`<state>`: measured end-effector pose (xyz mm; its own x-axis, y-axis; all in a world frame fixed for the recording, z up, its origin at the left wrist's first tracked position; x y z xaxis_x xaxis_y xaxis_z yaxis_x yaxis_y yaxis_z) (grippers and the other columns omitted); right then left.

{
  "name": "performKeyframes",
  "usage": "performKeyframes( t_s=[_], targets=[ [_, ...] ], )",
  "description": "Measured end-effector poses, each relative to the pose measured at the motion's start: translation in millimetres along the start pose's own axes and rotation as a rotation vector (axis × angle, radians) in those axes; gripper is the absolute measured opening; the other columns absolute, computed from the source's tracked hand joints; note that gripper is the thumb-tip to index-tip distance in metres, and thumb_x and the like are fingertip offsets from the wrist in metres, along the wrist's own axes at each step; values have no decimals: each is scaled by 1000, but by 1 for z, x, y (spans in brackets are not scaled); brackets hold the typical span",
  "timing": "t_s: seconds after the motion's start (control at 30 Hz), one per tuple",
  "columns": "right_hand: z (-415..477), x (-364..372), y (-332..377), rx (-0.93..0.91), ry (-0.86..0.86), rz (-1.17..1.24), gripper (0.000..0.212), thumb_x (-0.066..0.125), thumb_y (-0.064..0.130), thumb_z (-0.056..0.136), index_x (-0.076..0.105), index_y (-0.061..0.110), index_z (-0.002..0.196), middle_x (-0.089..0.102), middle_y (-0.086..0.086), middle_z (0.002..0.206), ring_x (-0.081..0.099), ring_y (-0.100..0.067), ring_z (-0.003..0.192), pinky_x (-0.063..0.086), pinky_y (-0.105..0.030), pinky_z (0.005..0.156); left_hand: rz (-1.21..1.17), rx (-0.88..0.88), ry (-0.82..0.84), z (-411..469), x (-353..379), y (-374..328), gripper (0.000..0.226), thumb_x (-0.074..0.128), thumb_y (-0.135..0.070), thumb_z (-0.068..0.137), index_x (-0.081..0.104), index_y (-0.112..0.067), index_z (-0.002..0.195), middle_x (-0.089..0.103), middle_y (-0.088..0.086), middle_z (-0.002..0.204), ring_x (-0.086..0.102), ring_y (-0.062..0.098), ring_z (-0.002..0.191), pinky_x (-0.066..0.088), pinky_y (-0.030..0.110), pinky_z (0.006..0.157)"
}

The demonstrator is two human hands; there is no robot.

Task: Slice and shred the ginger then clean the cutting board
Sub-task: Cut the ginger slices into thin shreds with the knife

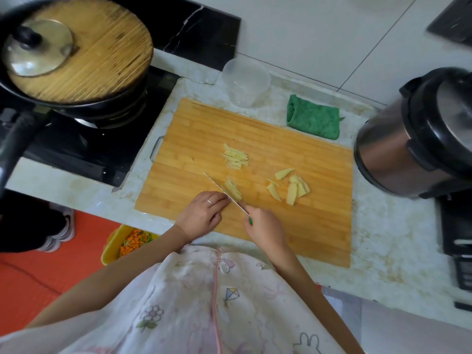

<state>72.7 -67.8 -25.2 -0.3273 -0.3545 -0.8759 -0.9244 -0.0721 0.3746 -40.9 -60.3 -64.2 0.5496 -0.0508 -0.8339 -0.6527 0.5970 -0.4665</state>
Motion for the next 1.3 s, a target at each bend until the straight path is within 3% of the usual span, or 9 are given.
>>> performKeyframes(
  t_s=[0.13, 0.23, 0.43, 0.5, 0.67, 1.0, 1.07, 1.2, 1.3],
  targets=[
    [-5, 8, -7, 51, 31, 67, 13, 45, 10, 89, 57, 10, 89, 44, -4, 56, 43, -27, 54, 31, -32, 50, 2, 3, -1, 0, -1, -1, 36, 48, -12, 85, 64, -4, 117, 64, 10, 117, 56, 25, 107, 43, 37, 94],
    [-5, 9, -9, 73, 60, 64, 12, 45, 10, 88, 50, 9, 78, 38, 0, 53, 42, -27, 55, 27, -32, 50, 15, 2, 5, 0, -1, -2, 37, 48, -13, 85, 63, -5, 118, 63, 9, 117, 55, 25, 108, 42, 36, 95],
    [-7, 1, -12, 66, 84, 39, 15, 46, 7, 88, 45, 13, 74, 34, 3, 51, 40, -27, 59, 21, -34, 45, 37, -10, 9, 1, -2, -1, 38, 47, -14, 84, 64, -6, 117, 63, 9, 117, 53, 24, 109, 39, 35, 95],
    [-9, 2, -12, 52, 77, 28, 13, 45, 8, 89, 49, 13, 78, 34, 4, 51, 41, -26, 58, 21, -26, 42, 38, -10, 8, 1, -2, -1, 37, 47, -14, 84, 65, -5, 115, 63, 9, 117, 53, 24, 108, 39, 35, 95],
    [-10, 1, -12, 54, 27, 32, 19, 44, 10, 90, 62, 10, 96, 44, 2, 59, 44, -22, 58, 26, -30, 49, 54, -22, 21, 1, -1, 0, 36, 47, -17, 85, 67, -5, 112, 65, 9, 114, 53, 24, 109, 39, 35, 95],
    [-11, 3, -12, 56, 46, 71, 24, 44, 7, 89, 63, 15, 101, 39, 8, 56, 44, -21, 60, 22, -22, 42, 48, -21, 14, 2, -4, 0, 34, 48, -14, 84, 66, -5, 111, 65, 7, 113, 55, 23, 108, 41, 35, 94],
    [-5, 3, -8, 68, 57, 59, 25, 43, 7, 89, 62, 16, 103, 45, 2, 61, 47, -25, 63, 27, -29, 49, 47, -14, 12, 3, -5, -2, 34, 48, -14, 84, 67, -5, 110, 65, 7, 112, 55, 22, 107, 40, 34, 94],
    [12, 1, -6, 120, 51, 87, 21, 45, 10, 88, 63, 10, 99, 64, -15, 82, 58, -35, 81, 30, -28, 58, 49, -8, 12, 3, -5, -2, 34, 47, -14, 83, 66, -4, 109, 65, 8, 111, 54, 22, 107, 40, 35, 93],
    [18, 3, -1, 107, 40, 111, 18, 46, 10, 87, 62, 5, 94, 64, -17, 80, 57, -36, 76, 30, -30, 57, 52, -16, -1, 2, -5, -2, 34, 47, -15, 84, 67, -4, 109, 65, 8, 110, 54, 22, 107, 40, 35, 94]
  ],
)
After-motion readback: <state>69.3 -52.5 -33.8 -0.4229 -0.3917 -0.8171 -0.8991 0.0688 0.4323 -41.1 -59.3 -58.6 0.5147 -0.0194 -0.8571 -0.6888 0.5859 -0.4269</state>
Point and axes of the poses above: each hand's wrist, its own z-axis towards the middle knuckle, its own x-axis out of the palm, y = z × x, the point moved 10 cm from there along z, towards the middle knuckle
